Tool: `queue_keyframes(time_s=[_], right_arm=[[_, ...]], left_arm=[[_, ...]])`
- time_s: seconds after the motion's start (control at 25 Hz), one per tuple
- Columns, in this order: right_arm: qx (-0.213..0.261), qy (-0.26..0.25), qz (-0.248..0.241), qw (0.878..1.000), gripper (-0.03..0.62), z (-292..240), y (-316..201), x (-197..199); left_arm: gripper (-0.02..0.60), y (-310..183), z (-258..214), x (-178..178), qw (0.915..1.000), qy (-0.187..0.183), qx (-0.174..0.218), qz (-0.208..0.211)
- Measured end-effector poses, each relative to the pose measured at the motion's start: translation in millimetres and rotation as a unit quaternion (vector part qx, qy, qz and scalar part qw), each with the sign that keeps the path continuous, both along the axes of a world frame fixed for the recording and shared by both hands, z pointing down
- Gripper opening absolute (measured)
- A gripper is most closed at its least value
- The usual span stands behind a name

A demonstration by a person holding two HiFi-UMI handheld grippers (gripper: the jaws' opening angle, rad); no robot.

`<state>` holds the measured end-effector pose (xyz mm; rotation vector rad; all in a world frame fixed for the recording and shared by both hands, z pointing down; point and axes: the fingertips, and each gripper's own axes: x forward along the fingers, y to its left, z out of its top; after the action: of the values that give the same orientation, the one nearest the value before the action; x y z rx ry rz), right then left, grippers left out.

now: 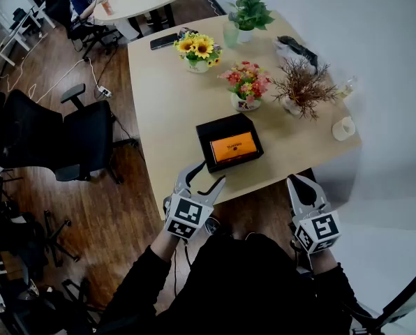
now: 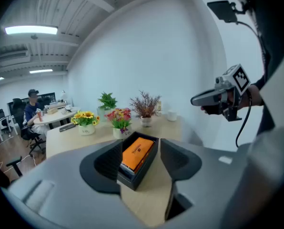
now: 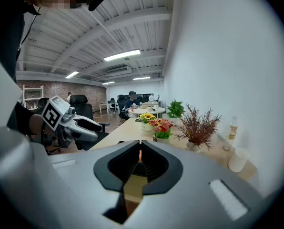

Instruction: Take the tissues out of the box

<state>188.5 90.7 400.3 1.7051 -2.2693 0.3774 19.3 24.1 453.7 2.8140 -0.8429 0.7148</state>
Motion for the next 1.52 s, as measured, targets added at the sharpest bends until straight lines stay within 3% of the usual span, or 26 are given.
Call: queue_keyframes(time_s=[0.12,0.36,0.56,0.68,0.8,0.92,1.12,1.28,1.4,1.52], right_arm=[[-0.020,-0.003,0.001,1.000,0.023,14,-13,1],[-0.055,-0.010,-0.018,0.998,0.038,42,-38,5],[-0.072,-0.037,-0.073,0.994,0.037,70,-67,-2],[-0.098,-0.045,-0.096,0.990,0.038,95,-89,-2],[-0.146,-0.065,-0.088,0.983,0.078,127,-113,0],[-0.183,-0.091,-0.058,0.977,0.120,154,-135,4],[-0.217,-0.115,-0.022,0.969,0.129,180,-158,-2],[-0.234,-0.099,-0.009,0.967,0.054,187,-159,-8],[-0.240,-0.090,-0.005,0.967,0.049,187,-160,-9],[-0.249,-0.096,0.000,0.964,0.048,188,-161,-10]], left_arm=[[0.289,-22,26,13,0.9984,-0.032,-0.024,0.041],[0.293,-61,70,36,0.9847,-0.140,-0.040,0.096],[0.294,-86,102,45,0.9596,-0.248,-0.015,0.132],[0.293,-88,115,52,0.9464,-0.280,-0.031,0.158],[0.291,-85,130,54,0.9301,-0.308,-0.052,0.193],[0.291,-86,142,53,0.9218,-0.319,-0.079,0.206],[0.293,-92,147,51,0.9277,-0.282,-0.147,0.196],[0.298,-89,154,52,0.9212,-0.284,-0.158,0.214],[0.296,-86,158,55,0.9112,-0.299,-0.153,0.239],[0.295,-87,162,54,0.9065,-0.304,-0.157,0.248]])
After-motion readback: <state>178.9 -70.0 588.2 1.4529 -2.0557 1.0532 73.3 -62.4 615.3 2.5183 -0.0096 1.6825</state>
